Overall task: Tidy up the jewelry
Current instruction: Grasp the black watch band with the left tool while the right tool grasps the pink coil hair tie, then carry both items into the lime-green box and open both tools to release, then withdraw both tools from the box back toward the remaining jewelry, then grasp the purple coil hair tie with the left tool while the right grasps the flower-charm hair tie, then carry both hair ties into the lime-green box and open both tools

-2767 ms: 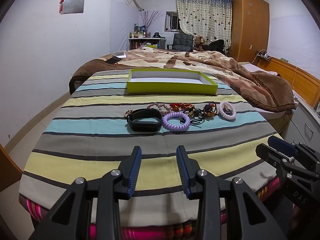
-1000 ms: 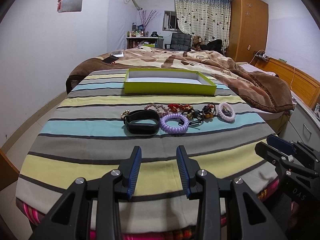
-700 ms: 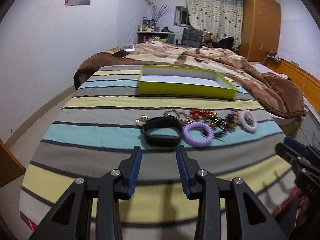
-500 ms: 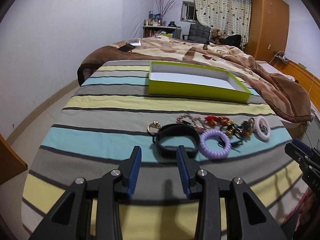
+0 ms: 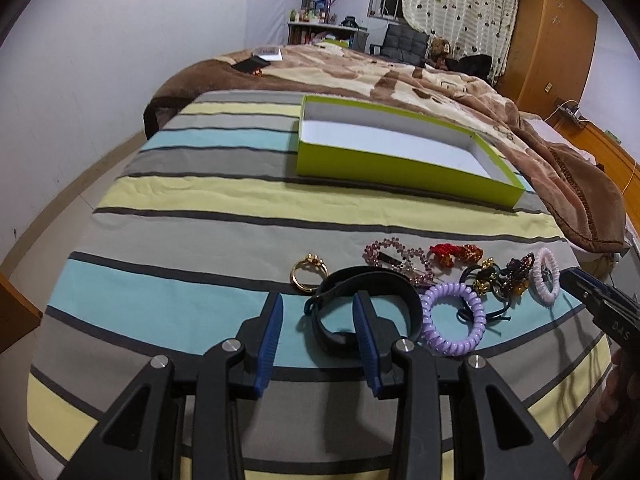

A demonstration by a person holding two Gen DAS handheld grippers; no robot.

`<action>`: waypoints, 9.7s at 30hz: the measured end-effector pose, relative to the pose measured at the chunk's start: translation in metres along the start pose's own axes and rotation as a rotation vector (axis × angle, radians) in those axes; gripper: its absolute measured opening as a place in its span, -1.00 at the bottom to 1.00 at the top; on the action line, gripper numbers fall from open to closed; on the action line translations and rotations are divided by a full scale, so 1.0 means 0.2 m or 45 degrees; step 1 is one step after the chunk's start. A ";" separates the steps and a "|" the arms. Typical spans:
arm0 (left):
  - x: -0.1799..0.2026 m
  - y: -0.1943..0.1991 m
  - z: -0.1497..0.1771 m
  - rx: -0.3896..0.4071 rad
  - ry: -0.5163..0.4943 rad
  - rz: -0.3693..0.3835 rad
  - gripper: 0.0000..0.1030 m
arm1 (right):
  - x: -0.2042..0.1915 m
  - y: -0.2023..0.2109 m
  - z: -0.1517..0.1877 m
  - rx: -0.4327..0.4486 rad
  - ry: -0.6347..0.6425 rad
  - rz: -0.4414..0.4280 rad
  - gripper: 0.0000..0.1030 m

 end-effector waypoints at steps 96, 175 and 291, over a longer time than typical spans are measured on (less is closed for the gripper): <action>0.31 -0.61 -0.81 0.107 -0.209 0.181 -0.44 | -0.21 -0.74 -0.71 -0.057 -0.013 -0.184 -0.55; 0.30 -0.03 0.05 -0.009 -0.295 0.113 -0.44 | -0.03 -0.12 0.02 -0.117 0.088 0.013 -0.78; 0.07 -0.85 -0.74 0.022 -0.171 0.005 -0.59 | -0.06 -0.93 -0.67 -0.084 0.042 -0.133 -0.70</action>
Point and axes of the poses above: each gripper's, at about its wrist camera, not at the fingertips, and y roughly against the way its jaws point, x to its right, z to its underside, the point moved 4 cm from there along -y, roughly the way its jaws point, and after that the axes turned 10 degrees about x, right-handed, at the moved point
